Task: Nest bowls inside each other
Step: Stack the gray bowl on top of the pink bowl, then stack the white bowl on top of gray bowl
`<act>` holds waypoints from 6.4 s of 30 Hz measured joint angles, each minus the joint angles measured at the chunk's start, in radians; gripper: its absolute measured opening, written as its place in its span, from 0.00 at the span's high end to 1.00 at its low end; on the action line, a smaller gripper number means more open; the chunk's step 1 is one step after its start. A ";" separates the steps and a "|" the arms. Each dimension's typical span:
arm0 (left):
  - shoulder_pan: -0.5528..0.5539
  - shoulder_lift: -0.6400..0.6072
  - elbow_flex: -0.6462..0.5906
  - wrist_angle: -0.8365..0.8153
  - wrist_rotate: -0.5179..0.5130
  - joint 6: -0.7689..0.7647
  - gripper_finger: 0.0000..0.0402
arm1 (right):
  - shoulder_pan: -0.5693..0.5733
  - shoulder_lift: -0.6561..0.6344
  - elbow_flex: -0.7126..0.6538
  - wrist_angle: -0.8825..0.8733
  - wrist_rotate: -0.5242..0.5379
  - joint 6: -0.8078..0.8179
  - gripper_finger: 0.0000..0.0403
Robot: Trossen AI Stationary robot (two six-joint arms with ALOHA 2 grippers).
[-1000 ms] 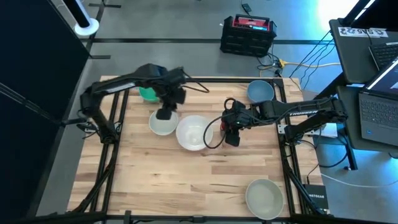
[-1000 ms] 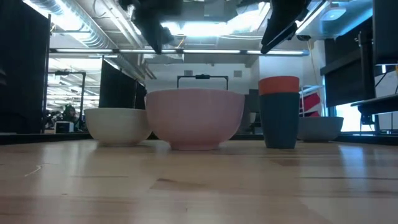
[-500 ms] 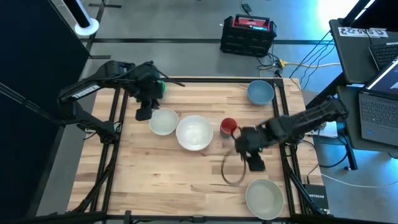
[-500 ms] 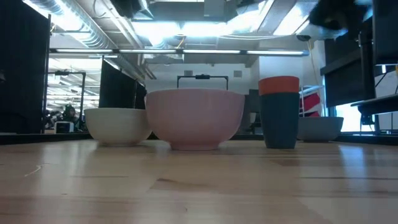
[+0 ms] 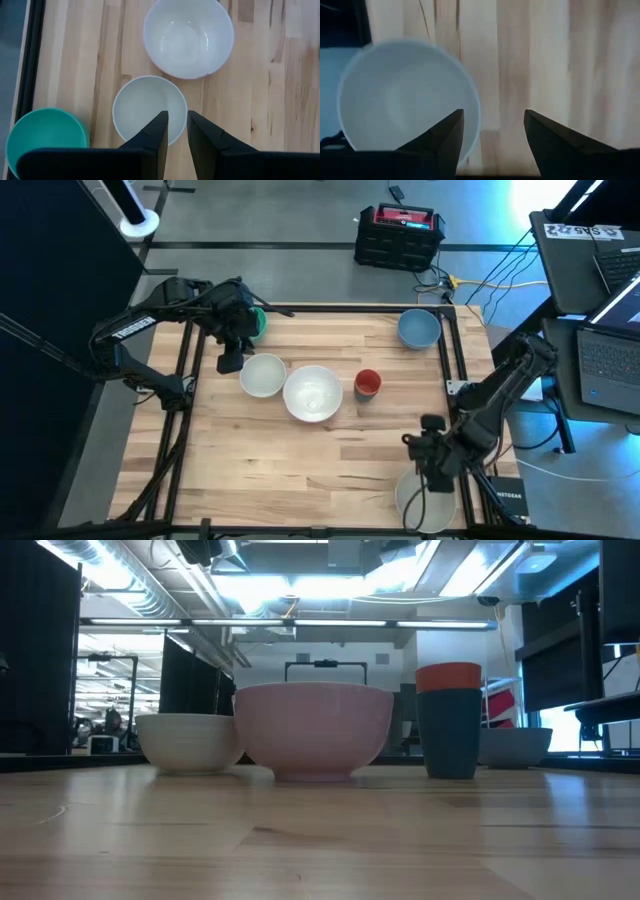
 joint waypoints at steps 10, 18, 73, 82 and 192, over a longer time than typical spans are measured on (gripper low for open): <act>0.000 0.000 0.000 0.000 -0.001 -0.018 0.87 | 0.074 -0.007 -0.198 0.207 -0.065 0.129 0.52; 0.000 0.000 0.000 0.000 -0.002 -0.026 0.87 | 0.109 -0.011 -0.343 0.387 -0.107 0.230 0.52; 0.084 -0.051 -0.001 -0.079 -0.064 0.257 0.87 | -1.121 0.862 0.982 -0.121 -0.279 -0.858 1.00; 0.089 -0.054 -0.001 -0.078 -0.063 0.240 0.87 | -1.131 0.888 0.981 -0.168 -0.324 -0.904 0.87; -0.082 0.736 0.216 0.324 0.013 0.397 1.00 | -0.735 -0.124 0.333 -0.281 0.070 -0.351 0.45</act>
